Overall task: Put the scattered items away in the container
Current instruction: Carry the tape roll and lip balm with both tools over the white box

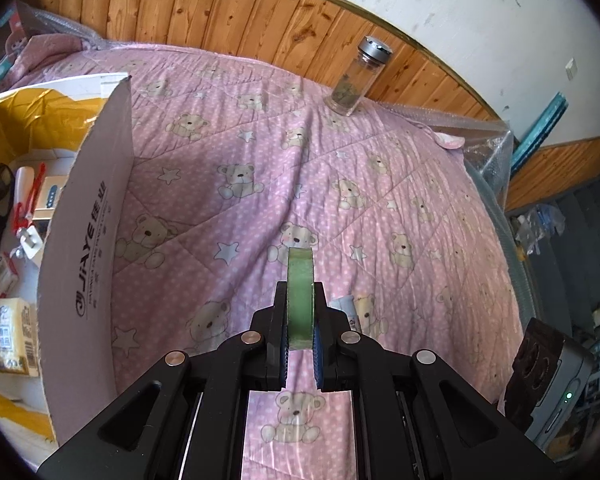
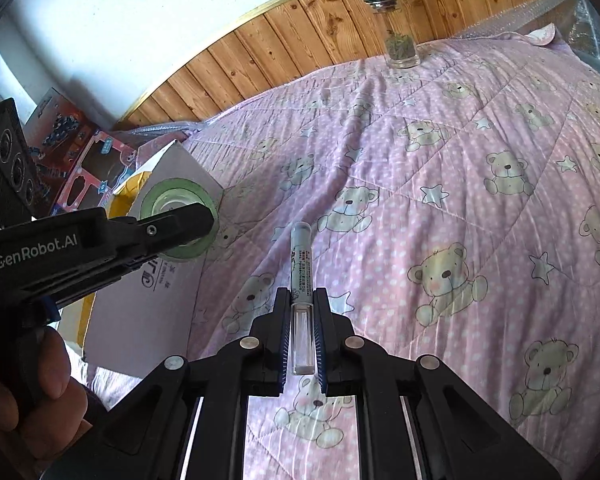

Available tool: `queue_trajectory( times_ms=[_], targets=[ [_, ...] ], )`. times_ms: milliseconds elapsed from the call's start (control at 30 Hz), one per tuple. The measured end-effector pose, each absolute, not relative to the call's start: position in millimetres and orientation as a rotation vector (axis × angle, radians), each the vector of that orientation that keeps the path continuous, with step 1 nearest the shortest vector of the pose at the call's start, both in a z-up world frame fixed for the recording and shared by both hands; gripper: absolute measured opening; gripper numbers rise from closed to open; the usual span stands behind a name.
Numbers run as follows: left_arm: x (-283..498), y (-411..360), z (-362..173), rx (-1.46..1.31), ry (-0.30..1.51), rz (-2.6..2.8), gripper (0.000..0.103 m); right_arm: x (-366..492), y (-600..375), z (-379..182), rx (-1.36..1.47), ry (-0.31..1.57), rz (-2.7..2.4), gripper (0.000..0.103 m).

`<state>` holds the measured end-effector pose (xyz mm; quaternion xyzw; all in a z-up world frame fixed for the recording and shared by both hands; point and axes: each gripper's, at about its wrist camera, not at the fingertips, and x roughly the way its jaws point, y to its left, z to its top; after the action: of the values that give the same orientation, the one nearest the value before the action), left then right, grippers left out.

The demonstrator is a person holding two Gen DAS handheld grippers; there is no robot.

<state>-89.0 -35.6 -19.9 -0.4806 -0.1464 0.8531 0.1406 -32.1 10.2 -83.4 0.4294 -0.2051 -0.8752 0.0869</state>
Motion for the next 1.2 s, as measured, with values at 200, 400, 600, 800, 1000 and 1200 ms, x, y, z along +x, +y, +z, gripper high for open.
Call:
queue_trajectory(
  times_ms=[200, 400, 600, 800, 1000, 1200],
  targets=[
    [-61.0, -53.2, -15.7, -1.384, -0.464, 2.465, 0.009, -11.6, -2.5, -73.0, 1.26, -0.571, -2.603, 0.012],
    [-37.9, -69.0, -7.8, -1.363, -0.488, 2.474, 0.009, 6.5, -11.7, -62.8, 1.239, -0.529, -2.605, 0.012],
    [-17.0, -77.9, 4.2, -1.33, -0.498, 2.462, 0.009, 20.6, -20.8, -47.5, 1.202, -0.492, -2.607, 0.012],
    [-1.0, -90.3, 21.8, -1.273, -0.505, 2.485, 0.009, 29.2, -34.7, -28.6, 1.157, -0.437, -2.607, 0.012],
    [7.2, -109.7, 40.5, -1.208, -0.535, 2.52, 0.009, 34.3, -54.7, -4.1, 1.089, -0.341, -2.608, 0.012],
    [12.5, -130.3, 46.3, -1.198, -0.571, 2.542, 0.009, 36.2, -79.3, 14.6, 1.03, -0.237, -2.596, 0.012]
  ],
)
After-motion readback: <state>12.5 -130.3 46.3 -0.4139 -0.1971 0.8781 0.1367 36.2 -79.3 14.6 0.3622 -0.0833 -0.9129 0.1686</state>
